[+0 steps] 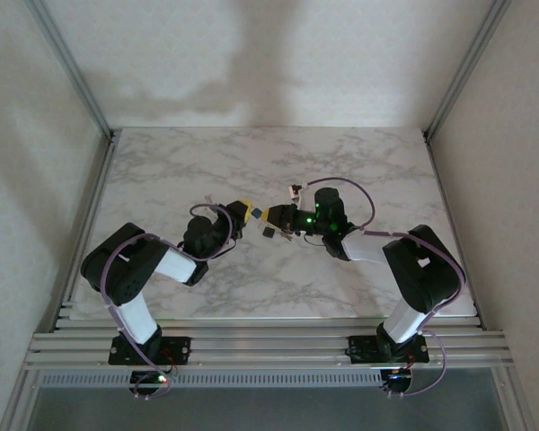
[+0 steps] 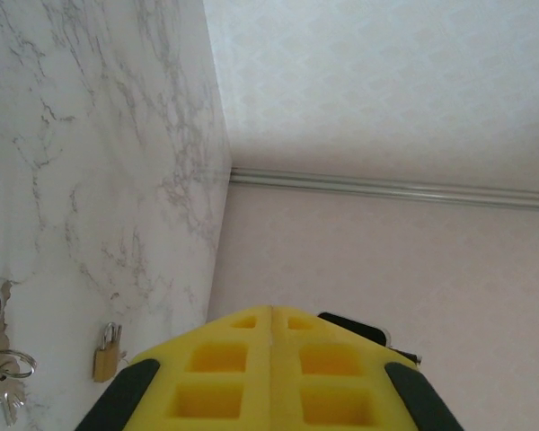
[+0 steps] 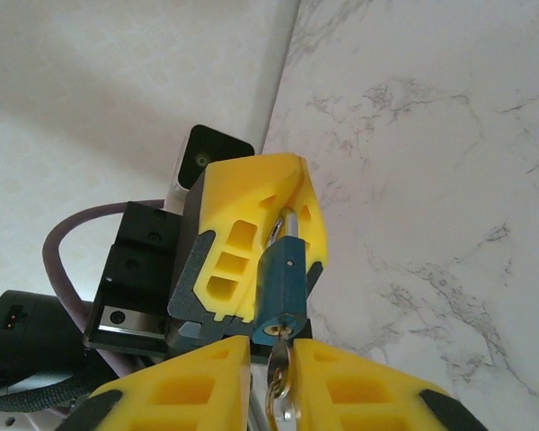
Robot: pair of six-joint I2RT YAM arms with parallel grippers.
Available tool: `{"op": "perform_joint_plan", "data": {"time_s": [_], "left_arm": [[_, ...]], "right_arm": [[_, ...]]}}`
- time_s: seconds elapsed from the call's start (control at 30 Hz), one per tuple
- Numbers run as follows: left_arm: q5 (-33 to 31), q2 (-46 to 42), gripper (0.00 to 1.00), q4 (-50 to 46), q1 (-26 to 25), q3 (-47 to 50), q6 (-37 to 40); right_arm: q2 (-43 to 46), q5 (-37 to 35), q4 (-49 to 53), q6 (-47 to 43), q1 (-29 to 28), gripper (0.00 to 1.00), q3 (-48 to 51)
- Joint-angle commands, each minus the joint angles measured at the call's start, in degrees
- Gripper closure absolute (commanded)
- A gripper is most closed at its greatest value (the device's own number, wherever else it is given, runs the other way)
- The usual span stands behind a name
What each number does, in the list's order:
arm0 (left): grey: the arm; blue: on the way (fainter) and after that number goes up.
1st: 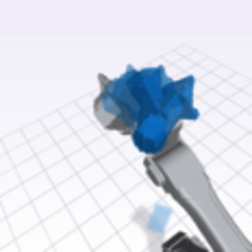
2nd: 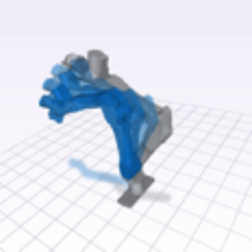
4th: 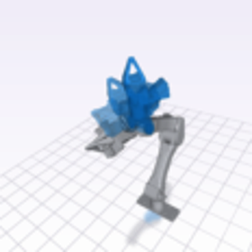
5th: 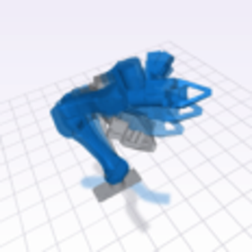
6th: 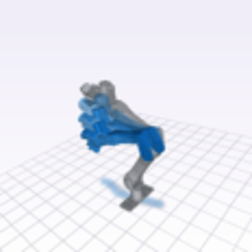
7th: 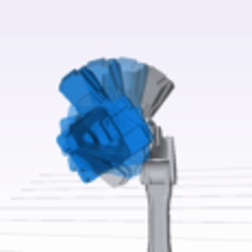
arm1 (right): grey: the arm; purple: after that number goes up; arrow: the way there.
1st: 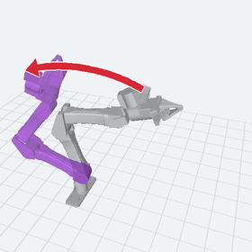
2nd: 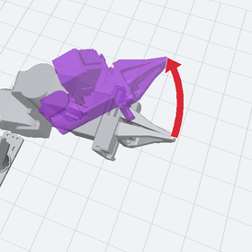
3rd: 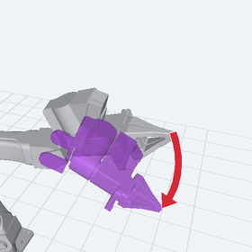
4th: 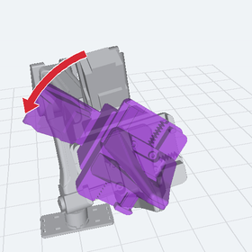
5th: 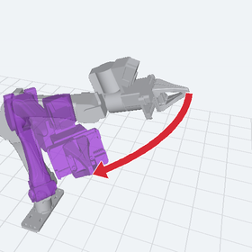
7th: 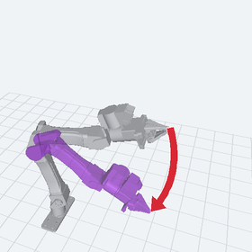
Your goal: Lock with the key
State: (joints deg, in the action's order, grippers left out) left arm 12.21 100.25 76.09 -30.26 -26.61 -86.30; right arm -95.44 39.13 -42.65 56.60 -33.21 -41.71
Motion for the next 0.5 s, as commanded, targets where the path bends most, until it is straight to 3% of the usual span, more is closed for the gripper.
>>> {"op": "perform_joint_plan", "data": {"time_s": [0.0,0.47], "left_arm": [[1.1,0.7,1.00,3.8,-0.6,-1.5,-0.9],[1.0,1.0,1.00,4.6,-0.6,-1.4,-1.4]], "right_arm": [[-0.7,1.0,-1.8,0.2,-0.2,0.82,-0.4],[-1.0,0.9,-1.7,0.3,-0.2,0.86,-0.3]]}}
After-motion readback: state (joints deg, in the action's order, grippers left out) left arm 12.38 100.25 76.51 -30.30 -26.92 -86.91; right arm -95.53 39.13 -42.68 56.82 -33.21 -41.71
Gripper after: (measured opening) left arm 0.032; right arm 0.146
